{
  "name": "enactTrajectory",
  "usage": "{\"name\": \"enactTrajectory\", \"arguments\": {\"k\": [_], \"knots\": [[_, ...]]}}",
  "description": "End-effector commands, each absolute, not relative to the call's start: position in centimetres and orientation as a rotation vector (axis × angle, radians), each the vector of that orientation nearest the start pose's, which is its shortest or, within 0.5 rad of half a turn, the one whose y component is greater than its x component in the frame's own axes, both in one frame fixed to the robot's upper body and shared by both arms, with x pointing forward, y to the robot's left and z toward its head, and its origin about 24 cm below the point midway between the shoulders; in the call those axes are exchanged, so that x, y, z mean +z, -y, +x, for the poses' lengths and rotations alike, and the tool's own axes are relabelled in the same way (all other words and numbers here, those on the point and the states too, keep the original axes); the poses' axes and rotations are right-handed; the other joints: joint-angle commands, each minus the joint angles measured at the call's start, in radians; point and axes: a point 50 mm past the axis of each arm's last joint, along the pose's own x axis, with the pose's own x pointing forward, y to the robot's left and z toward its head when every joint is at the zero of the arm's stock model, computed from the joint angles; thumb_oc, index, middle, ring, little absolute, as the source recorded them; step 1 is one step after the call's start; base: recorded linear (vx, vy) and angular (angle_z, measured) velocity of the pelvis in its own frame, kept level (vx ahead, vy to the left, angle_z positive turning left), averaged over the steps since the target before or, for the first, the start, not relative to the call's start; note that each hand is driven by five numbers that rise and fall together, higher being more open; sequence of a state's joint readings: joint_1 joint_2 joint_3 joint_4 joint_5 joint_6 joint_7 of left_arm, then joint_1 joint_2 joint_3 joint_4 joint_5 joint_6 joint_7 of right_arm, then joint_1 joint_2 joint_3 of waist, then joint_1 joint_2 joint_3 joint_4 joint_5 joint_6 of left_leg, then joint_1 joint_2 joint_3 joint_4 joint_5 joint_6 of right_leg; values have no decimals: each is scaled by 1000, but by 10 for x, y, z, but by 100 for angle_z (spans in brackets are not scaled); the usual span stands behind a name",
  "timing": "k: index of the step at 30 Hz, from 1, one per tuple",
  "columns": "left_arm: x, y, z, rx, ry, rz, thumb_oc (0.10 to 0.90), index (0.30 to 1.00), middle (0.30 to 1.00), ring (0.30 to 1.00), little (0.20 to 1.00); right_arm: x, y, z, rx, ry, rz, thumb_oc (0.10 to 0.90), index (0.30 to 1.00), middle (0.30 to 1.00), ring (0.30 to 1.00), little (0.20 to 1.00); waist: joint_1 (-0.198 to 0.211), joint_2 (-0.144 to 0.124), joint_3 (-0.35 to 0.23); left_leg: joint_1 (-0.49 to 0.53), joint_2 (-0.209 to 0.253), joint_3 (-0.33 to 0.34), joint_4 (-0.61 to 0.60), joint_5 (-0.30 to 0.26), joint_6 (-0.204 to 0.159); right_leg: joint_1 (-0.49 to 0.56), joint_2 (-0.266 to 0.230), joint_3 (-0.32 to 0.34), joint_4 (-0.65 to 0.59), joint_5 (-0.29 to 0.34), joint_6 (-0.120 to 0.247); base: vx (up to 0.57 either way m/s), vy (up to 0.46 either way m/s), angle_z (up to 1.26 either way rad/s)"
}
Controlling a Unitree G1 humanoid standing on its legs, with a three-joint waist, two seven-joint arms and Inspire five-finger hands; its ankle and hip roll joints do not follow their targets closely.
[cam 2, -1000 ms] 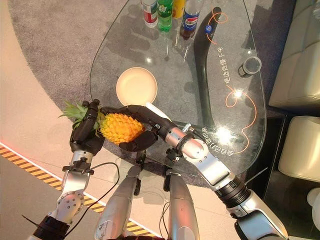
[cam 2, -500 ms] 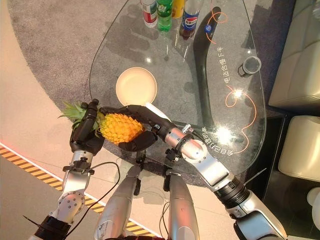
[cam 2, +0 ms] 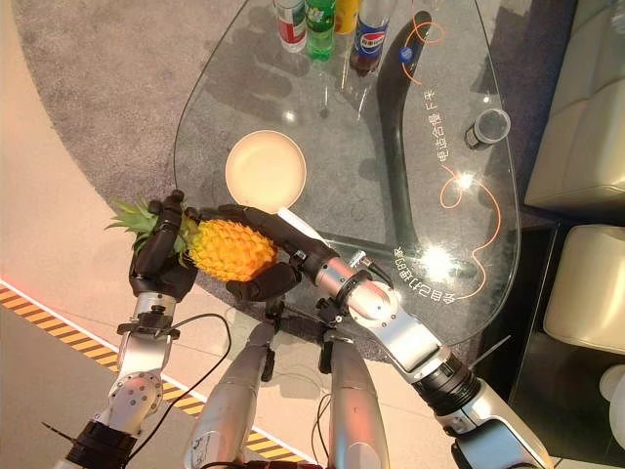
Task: Pick up the fruit to the plate
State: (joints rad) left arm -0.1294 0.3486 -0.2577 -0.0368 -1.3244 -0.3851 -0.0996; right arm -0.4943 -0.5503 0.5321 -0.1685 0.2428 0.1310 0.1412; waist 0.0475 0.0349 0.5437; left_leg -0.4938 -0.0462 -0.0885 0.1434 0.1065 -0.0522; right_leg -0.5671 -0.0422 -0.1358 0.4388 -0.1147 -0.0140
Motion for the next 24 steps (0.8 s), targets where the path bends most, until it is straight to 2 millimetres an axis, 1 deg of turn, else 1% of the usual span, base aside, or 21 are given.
{"name": "enactTrajectory", "arguments": {"k": [1,3,8,13,15,20,24], "knots": [[180,-140,257,-594,734,-1043,100,300,300,300,200,161,55,267,796,401,-374,800,900,900,900,900,-18,-31,-24,-7,-56,38,147,-104,34,76,23,55,-150,93,51,0,0,0],[180,-141,257,-588,734,-1043,100,300,300,300,200,160,59,269,759,399,-374,800,900,900,900,900,-19,-31,-24,-4,-56,39,145,-103,34,78,24,55,-151,94,51,0,0,0],[178,-144,257,-576,740,-1041,100,300,300,300,200,159,76,276,618,404,-369,800,900,900,900,900,-25,-34,-24,-2,-53,41,144,-104,32,81,24,53,-153,95,52,0,0,0],[177,-149,256,-551,759,-1024,100,300,300,300,200,159,92,279,516,401,-350,800,900,900,900,900,-29,-37,-24,0,-50,46,140,-103,34,78,26,53,-149,94,54,0,0,0],[177,-156,255,-522,785,-999,100,300,300,300,200,155,101,280,472,382,-330,800,900,900,900,900,-32,-39,-24,2,-50,44,141,-105,33,79,28,54,-147,93,54,0,0,0],[180,-167,252,-480,845,-926,100,300,300,300,200,143,115,280,416,329,-330,800,900,900,900,900,-37,-40,-24,4,-47,45,142,-106,31,79,28,55,-146,91,54,0,0,0],[181,-174,251,-454,872,-908,100,300,300,300,200,136,122,279,390,303,-327,800,900,900,900,900,-40,-40,-24,7,-46,45,140,-106,30,80,28,56,-146,91,53,0,0,0]]}}
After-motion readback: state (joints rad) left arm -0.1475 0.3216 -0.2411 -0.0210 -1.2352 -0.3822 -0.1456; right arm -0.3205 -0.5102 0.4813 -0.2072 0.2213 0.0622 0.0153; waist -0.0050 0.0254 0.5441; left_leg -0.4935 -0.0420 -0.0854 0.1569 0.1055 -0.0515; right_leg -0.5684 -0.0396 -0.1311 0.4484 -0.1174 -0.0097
